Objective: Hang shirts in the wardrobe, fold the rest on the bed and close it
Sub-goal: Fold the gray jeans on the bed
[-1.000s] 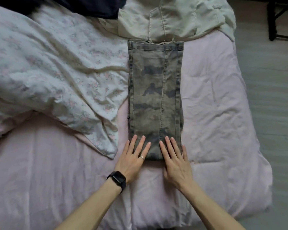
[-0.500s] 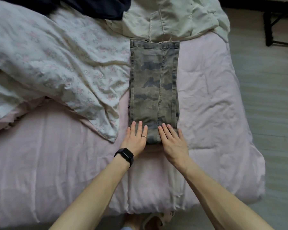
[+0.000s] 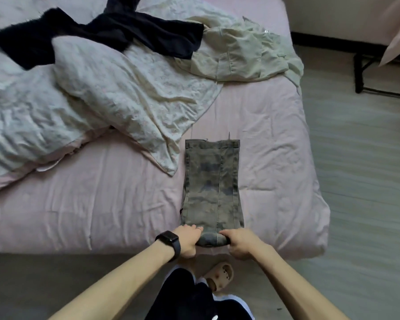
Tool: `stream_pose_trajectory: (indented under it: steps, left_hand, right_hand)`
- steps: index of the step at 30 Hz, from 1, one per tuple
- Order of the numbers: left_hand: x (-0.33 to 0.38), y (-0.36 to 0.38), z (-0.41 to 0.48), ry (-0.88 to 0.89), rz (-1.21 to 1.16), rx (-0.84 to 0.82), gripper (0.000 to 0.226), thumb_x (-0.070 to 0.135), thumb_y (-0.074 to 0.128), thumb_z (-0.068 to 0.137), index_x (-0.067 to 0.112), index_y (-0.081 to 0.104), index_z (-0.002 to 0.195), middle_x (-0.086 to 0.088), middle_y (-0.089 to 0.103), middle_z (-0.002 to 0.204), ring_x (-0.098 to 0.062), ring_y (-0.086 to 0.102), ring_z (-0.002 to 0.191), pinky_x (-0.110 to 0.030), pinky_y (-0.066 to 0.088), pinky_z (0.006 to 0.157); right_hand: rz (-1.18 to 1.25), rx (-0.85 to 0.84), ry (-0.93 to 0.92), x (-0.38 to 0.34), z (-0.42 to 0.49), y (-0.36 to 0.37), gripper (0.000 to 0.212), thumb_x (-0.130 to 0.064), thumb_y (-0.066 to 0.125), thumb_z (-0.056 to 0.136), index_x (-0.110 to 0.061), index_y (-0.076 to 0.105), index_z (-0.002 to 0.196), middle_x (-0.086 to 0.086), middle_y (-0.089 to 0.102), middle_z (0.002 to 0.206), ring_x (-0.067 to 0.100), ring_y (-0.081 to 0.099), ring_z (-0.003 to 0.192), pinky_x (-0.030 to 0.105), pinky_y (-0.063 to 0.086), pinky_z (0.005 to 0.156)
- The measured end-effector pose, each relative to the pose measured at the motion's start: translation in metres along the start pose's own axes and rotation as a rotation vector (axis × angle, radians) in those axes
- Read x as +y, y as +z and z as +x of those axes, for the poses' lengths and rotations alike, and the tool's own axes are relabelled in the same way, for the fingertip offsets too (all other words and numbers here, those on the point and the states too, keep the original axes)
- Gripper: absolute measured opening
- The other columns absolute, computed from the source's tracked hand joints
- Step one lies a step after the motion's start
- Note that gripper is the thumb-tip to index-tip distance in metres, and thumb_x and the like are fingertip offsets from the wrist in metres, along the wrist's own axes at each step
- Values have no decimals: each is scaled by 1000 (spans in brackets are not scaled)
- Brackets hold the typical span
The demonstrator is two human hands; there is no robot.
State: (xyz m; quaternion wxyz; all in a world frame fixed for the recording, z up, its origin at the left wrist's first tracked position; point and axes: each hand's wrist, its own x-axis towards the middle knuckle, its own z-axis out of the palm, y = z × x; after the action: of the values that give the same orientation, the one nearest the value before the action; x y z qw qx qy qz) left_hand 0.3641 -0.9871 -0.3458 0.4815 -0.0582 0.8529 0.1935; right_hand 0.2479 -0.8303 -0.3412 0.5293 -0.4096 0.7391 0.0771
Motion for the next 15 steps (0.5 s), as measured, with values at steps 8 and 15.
stream_pose_trajectory:
  steps: [8,15]
  left_hand:
    - [-39,-100,1,13,-448,-75,36,8,59,84,9,59,120,-16,66,115,-24,58,90,-34,48,74]
    - [-112,-157,83,-137,-1235,414,43,12,70,88,9,51,127,-15,67,116,-29,65,105,-43,51,99]
  right_hand:
    - [394,-85,36,15,14,-102,31,0,56,73,-26,71,81,3,67,87,21,62,87,27,51,67]
    - [1076,691,199,61,92,-156,31,-17,71,90,-19,65,120,7,70,114,23,66,106,37,53,96]
